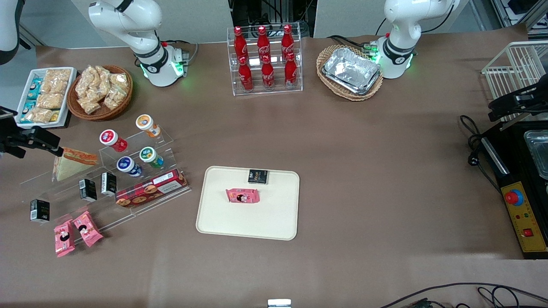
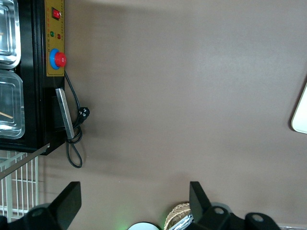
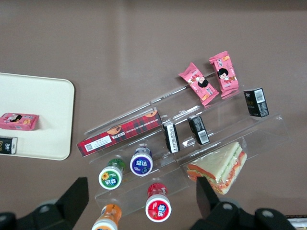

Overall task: Place sandwich on tray
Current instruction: 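Move the right gripper toward the wrapped sandwich on the acrylic rack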

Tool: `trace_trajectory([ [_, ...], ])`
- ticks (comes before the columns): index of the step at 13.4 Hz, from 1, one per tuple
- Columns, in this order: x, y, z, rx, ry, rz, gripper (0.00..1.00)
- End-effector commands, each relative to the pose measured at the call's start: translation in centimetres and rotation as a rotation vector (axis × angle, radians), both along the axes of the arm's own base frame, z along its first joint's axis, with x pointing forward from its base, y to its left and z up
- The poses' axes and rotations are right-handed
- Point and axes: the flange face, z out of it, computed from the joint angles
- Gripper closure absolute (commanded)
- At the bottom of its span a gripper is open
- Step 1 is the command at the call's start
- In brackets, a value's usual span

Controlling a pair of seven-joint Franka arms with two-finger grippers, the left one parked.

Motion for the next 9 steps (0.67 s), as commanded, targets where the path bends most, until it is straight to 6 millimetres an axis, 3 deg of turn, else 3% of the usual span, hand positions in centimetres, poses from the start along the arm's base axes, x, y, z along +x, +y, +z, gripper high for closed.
trace_trajectory([
  [1,0.1,-1.2,0.5,-0.014,-0.011,-0.025,0.00],
  [7,-0.3,-3.8,0.5,-0.078,-0.005,-0.109,0.00],
  [9,-0.7,-4.9,0.3,-0.063,-0.003,-0.418,0.00],
])
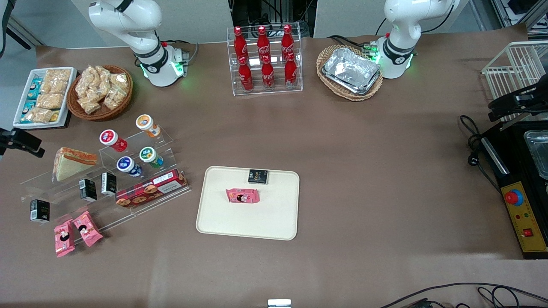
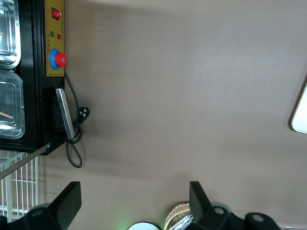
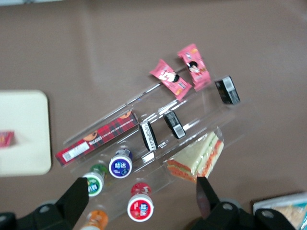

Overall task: Place sandwich on tray
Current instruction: 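Move the right gripper toward the wrapped sandwich on the acrylic rack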

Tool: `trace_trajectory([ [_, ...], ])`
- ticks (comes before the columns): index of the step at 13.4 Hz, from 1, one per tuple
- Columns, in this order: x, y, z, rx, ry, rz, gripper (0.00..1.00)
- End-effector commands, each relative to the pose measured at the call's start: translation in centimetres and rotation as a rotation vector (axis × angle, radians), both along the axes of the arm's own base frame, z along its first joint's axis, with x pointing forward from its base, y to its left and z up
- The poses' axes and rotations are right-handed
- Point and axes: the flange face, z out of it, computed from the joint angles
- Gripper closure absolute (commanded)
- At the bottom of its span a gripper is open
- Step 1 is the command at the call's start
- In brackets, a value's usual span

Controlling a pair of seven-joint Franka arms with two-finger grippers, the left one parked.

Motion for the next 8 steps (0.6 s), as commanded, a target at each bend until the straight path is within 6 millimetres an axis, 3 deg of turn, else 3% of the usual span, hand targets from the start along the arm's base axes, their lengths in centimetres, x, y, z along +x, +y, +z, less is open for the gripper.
trace_trajectory([
  [1,-0.4,-1.7,0.0,-0.008,-0.006,-0.349,0.00],
  [5,-1.5,-8.0,-1.9,0.051,0.041,-0.669,0.00],
  [8,-2.1,-10.4,-3.5,0.083,0.095,-0.837,0.00],
])
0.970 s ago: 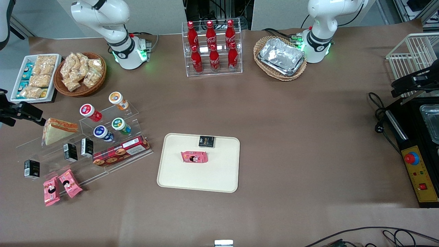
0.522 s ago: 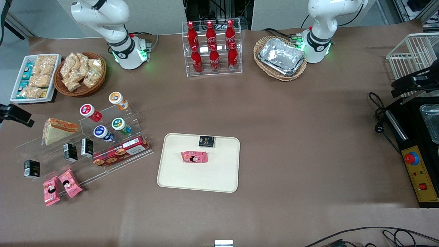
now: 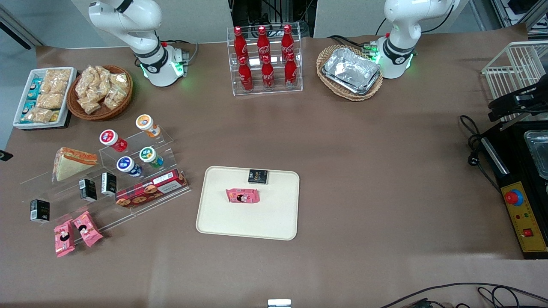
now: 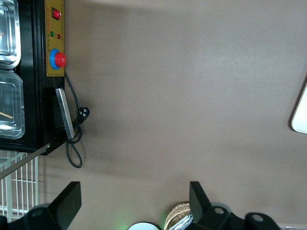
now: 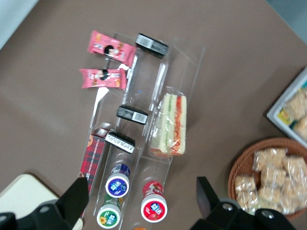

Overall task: Place sandwich on tray
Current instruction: 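Move the right gripper toward the wrapped sandwich on the acrylic rack, then lower the right gripper onto the wrapped sandwich and close on it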

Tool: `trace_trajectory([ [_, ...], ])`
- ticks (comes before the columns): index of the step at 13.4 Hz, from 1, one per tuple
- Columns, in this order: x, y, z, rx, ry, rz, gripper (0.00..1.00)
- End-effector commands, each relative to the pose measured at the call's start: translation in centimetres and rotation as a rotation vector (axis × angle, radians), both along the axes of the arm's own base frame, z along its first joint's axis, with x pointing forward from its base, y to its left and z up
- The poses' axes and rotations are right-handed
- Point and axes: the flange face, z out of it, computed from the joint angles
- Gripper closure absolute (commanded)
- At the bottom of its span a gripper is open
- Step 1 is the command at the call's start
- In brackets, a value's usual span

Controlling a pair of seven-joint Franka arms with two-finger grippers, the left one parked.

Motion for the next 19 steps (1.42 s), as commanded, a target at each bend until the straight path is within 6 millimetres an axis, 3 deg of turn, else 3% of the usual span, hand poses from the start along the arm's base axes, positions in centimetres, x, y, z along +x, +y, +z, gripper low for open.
trace_trajectory([
  [1,0.1,-1.5,-1.5,0.032,0.033,-0.123,0.00],
  [4,0.6,-3.1,-3.8,0.025,0.070,-0.094,0.00],
  [8,1.4,-2.9,-7.1,0.032,0.114,-0.105,0.00],
  [12,1.4,-3.4,-12.2,0.048,0.094,-0.126,0.00],
  [19,1.3,-3.4,-16.5,0.053,0.060,-0.120,0.00],
])
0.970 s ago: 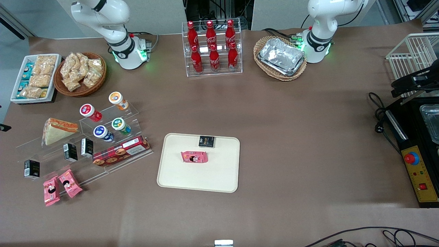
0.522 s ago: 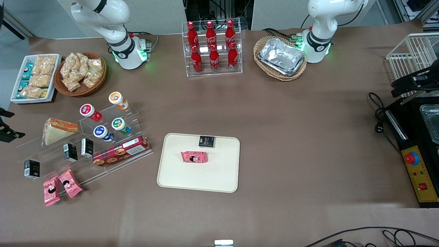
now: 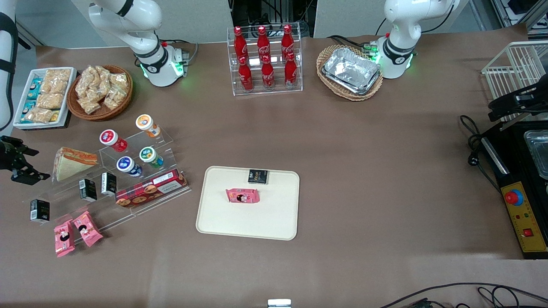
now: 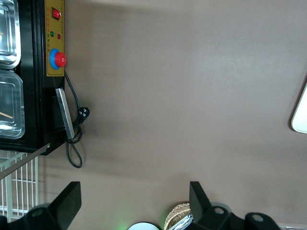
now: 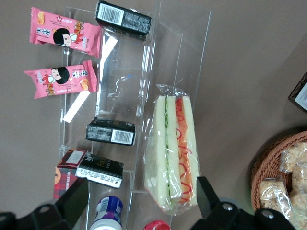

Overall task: Place sandwich on tray
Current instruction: 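Lower the right gripper onto the wrapped sandwich and close on it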

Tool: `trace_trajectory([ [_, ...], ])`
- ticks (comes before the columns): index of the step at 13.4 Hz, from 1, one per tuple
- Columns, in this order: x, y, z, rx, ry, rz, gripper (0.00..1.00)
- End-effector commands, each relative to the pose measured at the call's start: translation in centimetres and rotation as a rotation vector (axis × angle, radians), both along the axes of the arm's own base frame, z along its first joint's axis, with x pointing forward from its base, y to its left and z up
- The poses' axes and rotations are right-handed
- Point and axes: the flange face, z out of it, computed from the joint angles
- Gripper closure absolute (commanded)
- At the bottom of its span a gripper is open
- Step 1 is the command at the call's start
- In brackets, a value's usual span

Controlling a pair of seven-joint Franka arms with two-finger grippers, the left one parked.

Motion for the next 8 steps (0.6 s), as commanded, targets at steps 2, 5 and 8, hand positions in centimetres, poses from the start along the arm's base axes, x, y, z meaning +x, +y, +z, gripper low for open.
trace_trajectory([
  [2,-1.4,-0.6,-3.4,0.014,-0.026,0.003,0.00],
  [5,-2.8,-0.9,-4.3,0.053,-0.027,0.006,0.00],
  [8,-4.5,-1.0,-5.8,0.066,-0.047,-0.009,0.00],
])
